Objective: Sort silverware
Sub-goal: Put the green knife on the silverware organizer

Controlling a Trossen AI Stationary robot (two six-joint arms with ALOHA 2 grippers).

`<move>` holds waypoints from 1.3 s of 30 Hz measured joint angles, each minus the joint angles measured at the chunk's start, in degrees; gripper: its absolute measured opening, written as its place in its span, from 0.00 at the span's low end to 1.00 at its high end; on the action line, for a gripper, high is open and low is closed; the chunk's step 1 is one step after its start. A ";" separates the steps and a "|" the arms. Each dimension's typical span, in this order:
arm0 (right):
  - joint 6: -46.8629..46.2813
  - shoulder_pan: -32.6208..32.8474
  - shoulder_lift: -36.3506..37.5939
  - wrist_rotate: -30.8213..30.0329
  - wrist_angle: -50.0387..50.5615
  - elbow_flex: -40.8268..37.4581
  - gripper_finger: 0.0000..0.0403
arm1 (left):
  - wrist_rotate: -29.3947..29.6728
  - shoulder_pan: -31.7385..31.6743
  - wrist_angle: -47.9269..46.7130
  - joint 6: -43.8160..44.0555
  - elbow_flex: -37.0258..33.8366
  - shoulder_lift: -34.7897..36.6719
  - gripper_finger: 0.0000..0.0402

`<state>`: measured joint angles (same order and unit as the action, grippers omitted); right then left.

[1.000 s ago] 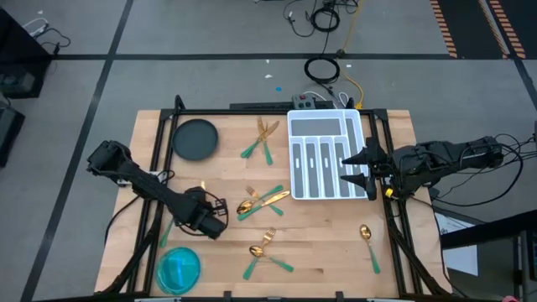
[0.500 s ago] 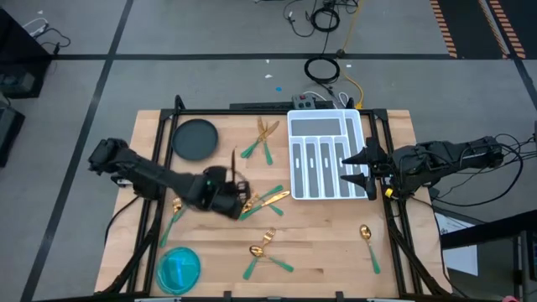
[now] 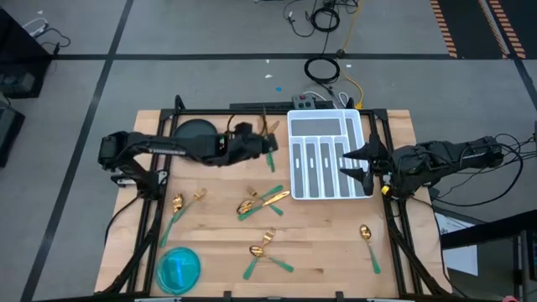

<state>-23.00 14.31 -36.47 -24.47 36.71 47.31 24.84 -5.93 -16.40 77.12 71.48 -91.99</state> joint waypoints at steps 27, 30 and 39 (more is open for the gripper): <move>0.15 0.00 -0.04 0.22 0.00 0.00 0.61 | -11.54 -2.89 -11.90 -7.01 30.53 -28.33 0.08; 0.33 0.00 -0.04 0.22 0.00 0.00 0.61 | -11.53 -2.49 -13.08 -6.88 33.08 -30.39 0.08; 0.56 0.00 -0.04 0.33 0.04 0.00 0.61 | -11.42 -2.01 -18.32 -0.77 34.16 -34.27 0.08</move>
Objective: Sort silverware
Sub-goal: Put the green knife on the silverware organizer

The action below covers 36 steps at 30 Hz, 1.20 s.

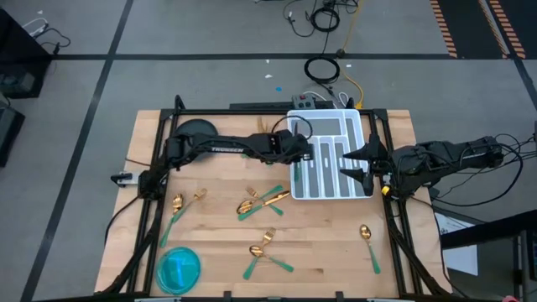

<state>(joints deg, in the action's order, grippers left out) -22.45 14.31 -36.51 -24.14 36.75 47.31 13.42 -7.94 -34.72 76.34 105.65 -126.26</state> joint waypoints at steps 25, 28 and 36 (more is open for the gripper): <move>2.13 -0.02 0.02 0.02 0.00 0.00 0.61 | -2.23 2.12 0.68 2.90 0.00 -3.71 0.08; 2.15 -0.02 0.02 0.07 -0.02 0.00 0.61 | -2.41 1.97 0.79 2.90 0.00 -3.75 0.08; 2.13 -0.02 0.00 0.14 -0.02 0.00 0.61 | -1.67 1.75 1.33 0.14 4.20 -3.27 0.08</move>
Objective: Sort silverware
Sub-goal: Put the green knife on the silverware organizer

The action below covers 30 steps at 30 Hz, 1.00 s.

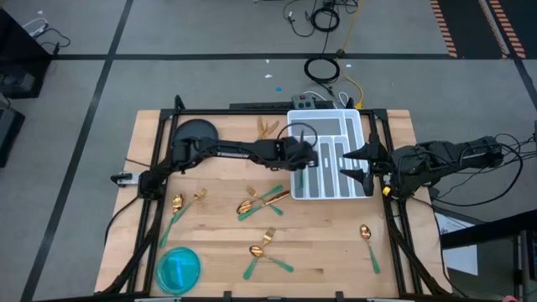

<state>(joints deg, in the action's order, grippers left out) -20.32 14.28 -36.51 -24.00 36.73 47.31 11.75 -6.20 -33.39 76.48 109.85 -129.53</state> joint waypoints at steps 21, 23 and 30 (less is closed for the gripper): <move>1.49 0.00 0.00 0.05 0.28 0.00 0.61 | -3.61 -1.04 5.77 2.21 6.66 -6.16 0.08; 1.51 0.00 0.02 0.05 0.28 0.00 0.61 | -2.87 -1.23 5.79 1.50 6.75 -6.16 0.08; 1.75 0.00 0.02 0.04 0.43 0.00 0.61 | -1.96 -1.50 6.19 1.11 6.73 -6.85 0.08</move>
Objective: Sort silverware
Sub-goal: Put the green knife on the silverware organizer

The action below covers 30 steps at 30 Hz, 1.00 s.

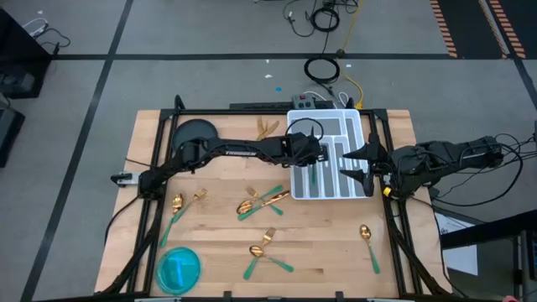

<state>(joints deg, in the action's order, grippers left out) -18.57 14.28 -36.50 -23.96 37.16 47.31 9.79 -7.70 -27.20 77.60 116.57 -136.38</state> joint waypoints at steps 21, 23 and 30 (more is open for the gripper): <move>0.17 0.00 0.01 -0.01 0.75 0.00 0.61 | -0.51 -0.05 -1.96 -0.50 -0.09 -2.25 0.08; 0.17 0.00 -0.02 -0.01 0.84 0.00 0.61 | -0.51 -0.05 -1.84 -0.51 -0.09 -2.25 0.08; 0.17 0.00 0.01 -0.01 0.83 0.00 0.61 | -0.38 -0.07 -1.52 -0.50 -0.09 -2.25 0.11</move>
<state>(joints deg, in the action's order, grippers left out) -18.39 14.28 -36.49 -23.97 37.99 47.31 9.41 -7.77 -28.72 77.10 116.49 -138.63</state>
